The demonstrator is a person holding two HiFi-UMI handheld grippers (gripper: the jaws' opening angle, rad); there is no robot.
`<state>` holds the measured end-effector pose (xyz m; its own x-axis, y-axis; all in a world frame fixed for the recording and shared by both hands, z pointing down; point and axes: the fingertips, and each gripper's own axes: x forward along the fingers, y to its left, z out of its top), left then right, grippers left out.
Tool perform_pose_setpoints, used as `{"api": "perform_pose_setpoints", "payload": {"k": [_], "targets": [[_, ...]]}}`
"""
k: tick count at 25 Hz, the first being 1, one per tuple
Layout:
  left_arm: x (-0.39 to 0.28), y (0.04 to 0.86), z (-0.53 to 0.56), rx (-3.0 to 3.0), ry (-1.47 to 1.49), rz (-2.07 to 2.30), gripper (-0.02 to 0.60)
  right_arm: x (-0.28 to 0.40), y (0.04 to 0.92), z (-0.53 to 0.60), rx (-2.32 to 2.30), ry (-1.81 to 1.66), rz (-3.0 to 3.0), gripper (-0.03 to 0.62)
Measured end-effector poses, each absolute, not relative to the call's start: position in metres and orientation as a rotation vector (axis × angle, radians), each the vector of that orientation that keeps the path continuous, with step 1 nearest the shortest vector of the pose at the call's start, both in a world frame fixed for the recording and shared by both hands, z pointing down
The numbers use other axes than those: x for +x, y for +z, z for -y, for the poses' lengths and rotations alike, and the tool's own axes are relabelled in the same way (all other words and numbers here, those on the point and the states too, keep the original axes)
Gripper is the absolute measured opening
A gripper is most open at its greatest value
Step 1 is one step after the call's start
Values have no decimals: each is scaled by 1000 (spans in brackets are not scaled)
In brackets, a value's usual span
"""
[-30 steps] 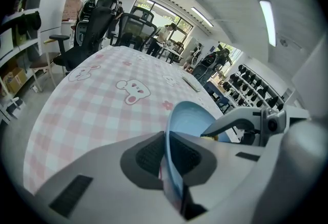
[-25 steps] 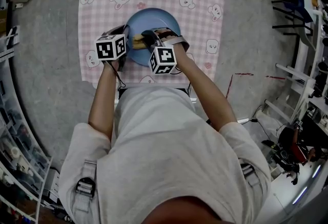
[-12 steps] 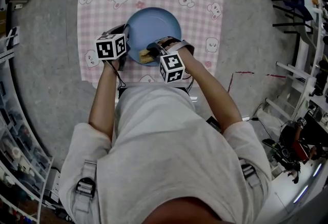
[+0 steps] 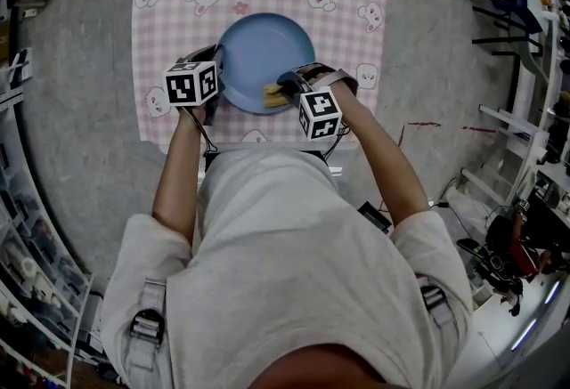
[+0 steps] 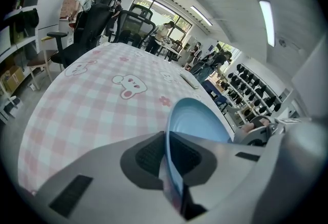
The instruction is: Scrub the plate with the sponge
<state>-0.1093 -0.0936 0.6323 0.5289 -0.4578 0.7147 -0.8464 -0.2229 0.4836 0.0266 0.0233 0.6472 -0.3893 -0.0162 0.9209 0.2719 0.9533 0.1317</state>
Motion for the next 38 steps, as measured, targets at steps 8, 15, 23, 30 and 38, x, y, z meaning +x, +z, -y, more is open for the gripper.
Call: {"api": "perform_pose_setpoints", "payload": {"k": [8, 15, 23, 30, 38], "targets": [[-106, 636, 88, 1865, 536, 1052, 29, 54, 650, 9, -120, -299, 1888, 46], [-102, 637, 89, 1864, 528, 1036, 29, 70, 651, 51, 19, -266, 1829, 48], [-84, 632, 92, 1856, 473, 1005, 38, 79, 649, 114, 242, -197, 1773, 48], [-78, 632, 94, 1841, 459, 992, 40, 65, 646, 149, 389, -134, 1760, 48], [-68, 632, 118, 1891, 498, 959, 38, 44, 640, 175, 546, -157, 1774, 48]]}}
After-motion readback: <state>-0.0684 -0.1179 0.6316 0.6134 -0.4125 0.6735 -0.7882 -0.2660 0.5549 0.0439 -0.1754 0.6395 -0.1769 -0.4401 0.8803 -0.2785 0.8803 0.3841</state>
